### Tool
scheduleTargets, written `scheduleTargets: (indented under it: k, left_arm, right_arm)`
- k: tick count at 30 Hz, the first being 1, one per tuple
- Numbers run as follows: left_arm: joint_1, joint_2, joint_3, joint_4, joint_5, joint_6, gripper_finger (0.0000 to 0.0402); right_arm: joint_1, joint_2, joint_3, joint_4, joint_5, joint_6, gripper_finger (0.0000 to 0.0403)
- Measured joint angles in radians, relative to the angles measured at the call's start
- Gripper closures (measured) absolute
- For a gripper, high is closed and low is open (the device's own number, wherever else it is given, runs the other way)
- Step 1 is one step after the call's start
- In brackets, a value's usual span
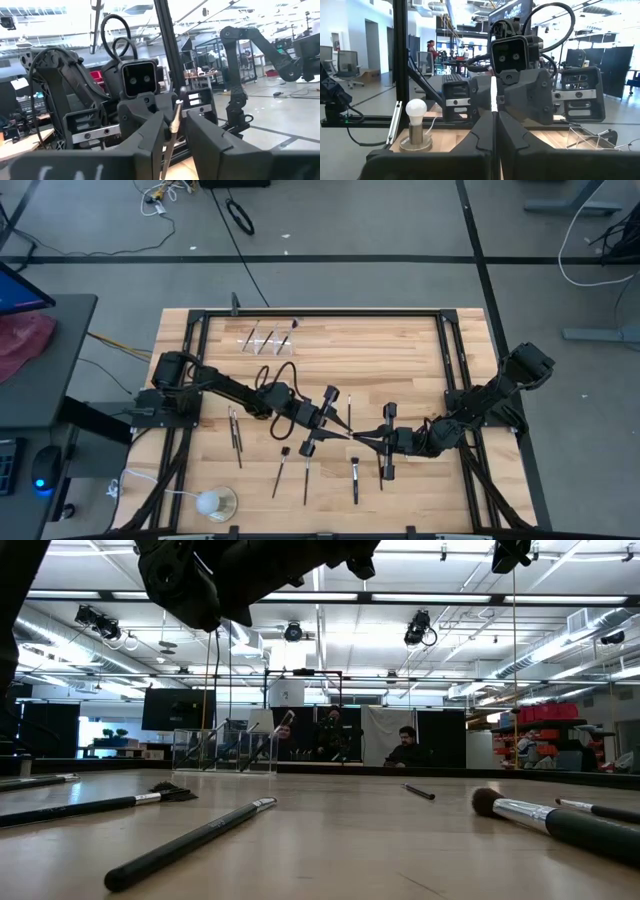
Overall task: Put items in baskets/containers
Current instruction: Put the liner brush into the left section of the transparent organizer
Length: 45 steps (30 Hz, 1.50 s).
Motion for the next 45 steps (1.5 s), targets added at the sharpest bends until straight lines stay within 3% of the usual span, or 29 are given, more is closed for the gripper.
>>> scheduleTargets:
  k: [8, 15, 19, 21, 25, 27, 30, 33, 35, 39, 45]
  left_arm:
    - [-0.013, 0.0, 0.023, -0.012, -0.003, 0.0, 0.0322]
    - [-0.011, 0.0, 0.023, -0.013, -0.001, 0.002, 0.0383]
    - [-0.008, -0.016, 0.024, -0.069, 0.004, -0.011, 0.0387]
    - [0.0, -0.055, 0.026, -0.17, -0.009, -0.015, 0.0387]
    - [0.016, -0.174, 0.023, -0.487, -0.088, -0.003, 0.0388]
    - [0.023, -0.258, 0.024, -0.666, -0.191, 0.016, 0.0388]
    - [0.036, -0.372, 0.025, -0.98, -0.429, 0.041, 0.0383]
    - [0.065, -0.479, 0.023, -1.257, -0.676, 0.027, 0.0383]
    - [0.108, -0.549, 0.023, -1.425, -0.77, -0.015, 0.0385]
    - [0.259, -0.653, 0.023, -1.665, -0.782, -0.087, 0.0385]
    - [0.524, -0.712, 0.023, -1.746, -0.761, -0.066, 0.0383]
  right_arm:
    - [0.0, 0.0, 0.001, 0.001, 0.0, 0.001, 0.0396]
    - [0.0, 0.0, 0.001, 0.0, 0.0, 0.004, 0.0394]
    - [0.0, 0.0, 0.001, -0.005, 0.013, 0.012, 0.0381]
    - [0.011, -0.005, 0.001, -0.01, 0.066, 0.011, 0.0367]
    - [0.051, -0.045, 0.001, 0.005, 0.294, -0.011, 0.0332]
    - [0.069, -0.059, 0.001, -0.009, 0.401, -0.039, 0.0316]
    - [0.081, -0.073, 0.001, -0.011, 0.494, -0.071, 0.0296]
    - [0.078, -0.073, 0.001, -0.031, 0.501, -0.066, 0.0282]
    - [0.071, -0.073, 0.001, -0.067, 0.501, -0.044, 0.0277]
    - [0.055, -0.073, 0.001, -0.138, 0.491, 0.035, 0.0275]
    - [0.025, -0.072, 0.0, -0.212, 0.361, 0.121, 0.0282]
